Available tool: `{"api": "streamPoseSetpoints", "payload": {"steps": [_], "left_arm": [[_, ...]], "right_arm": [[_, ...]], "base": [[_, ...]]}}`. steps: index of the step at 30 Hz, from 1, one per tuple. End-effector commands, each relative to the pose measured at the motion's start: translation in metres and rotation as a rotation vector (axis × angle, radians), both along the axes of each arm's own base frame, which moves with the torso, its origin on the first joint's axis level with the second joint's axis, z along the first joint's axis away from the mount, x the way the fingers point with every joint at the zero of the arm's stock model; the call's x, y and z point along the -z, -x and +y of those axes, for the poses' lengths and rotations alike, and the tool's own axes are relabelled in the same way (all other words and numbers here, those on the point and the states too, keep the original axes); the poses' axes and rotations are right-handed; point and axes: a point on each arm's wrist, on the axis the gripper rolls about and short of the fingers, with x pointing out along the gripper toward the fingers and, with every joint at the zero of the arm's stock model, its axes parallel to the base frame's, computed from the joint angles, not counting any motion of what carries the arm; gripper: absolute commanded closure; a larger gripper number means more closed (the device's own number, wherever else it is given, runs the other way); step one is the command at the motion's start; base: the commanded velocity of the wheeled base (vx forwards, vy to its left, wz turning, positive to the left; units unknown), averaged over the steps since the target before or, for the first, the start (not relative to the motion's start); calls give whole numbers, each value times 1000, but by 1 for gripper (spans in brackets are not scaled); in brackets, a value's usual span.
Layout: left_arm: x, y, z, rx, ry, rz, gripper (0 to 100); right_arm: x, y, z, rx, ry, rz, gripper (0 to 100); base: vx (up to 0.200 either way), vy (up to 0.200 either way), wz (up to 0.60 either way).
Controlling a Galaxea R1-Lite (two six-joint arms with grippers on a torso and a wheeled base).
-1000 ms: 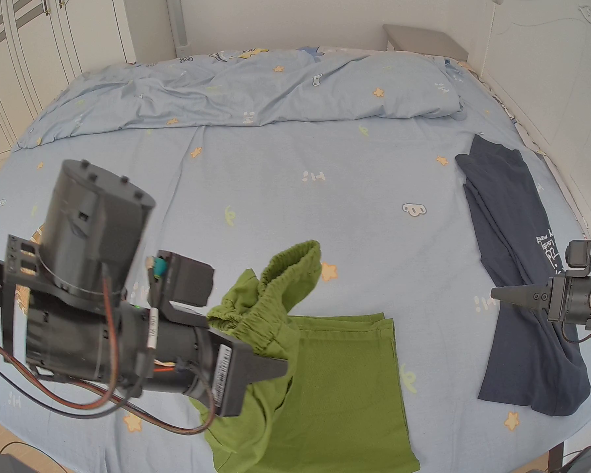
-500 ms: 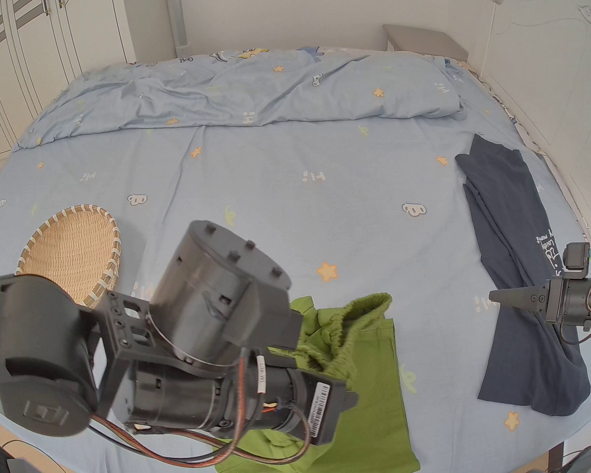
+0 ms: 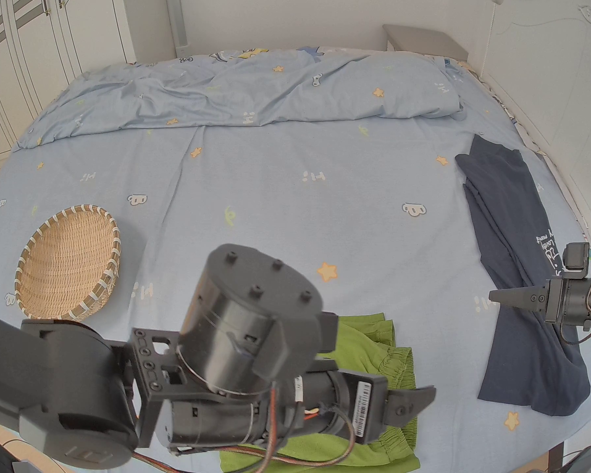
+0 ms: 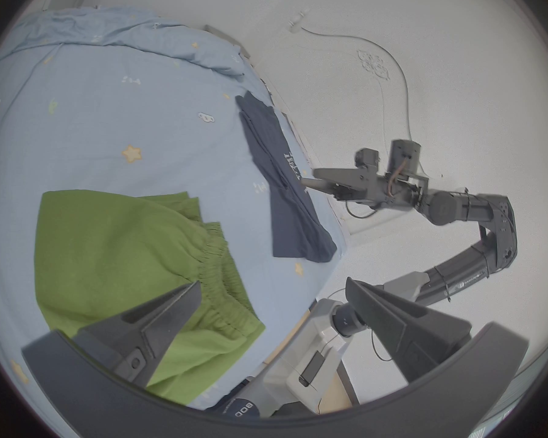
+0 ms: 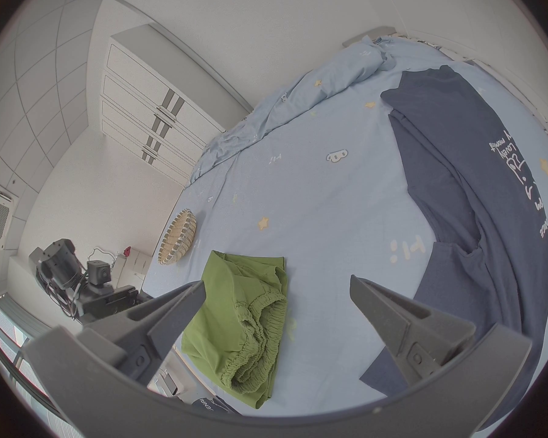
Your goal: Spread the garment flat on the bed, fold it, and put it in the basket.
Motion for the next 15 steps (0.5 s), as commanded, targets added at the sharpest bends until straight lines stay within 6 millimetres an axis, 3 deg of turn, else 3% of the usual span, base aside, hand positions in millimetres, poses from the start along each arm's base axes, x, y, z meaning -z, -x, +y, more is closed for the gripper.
{"api": "streamPoseSetpoints", "payload": {"steps": [1,2,3,4,10,15], "left_arm": [[4,-21,31,-94,12,18,0],[10,-35,54,-135,14,59,0],[10,-35,54,-135,14,59,0],[19,-48,87,-170,24,122,0],[64,-54,163,-230,58,310,0],[105,-61,192,-270,26,340,0]], "right_arm": [[-2,1,0,-4,-1,-10,0],[-3,2,1,-6,-2,-14,0],[-3,2,1,-6,-2,-14,0],[-5,3,2,-9,-3,-21,0],[-15,14,2,-13,-9,-68,0],[-24,23,4,-30,-12,-61,0]], "base": [[0,0,0],[0,0,0],[0,0,0],[0,0,0],[0,0,0],[0,0,0]]}}
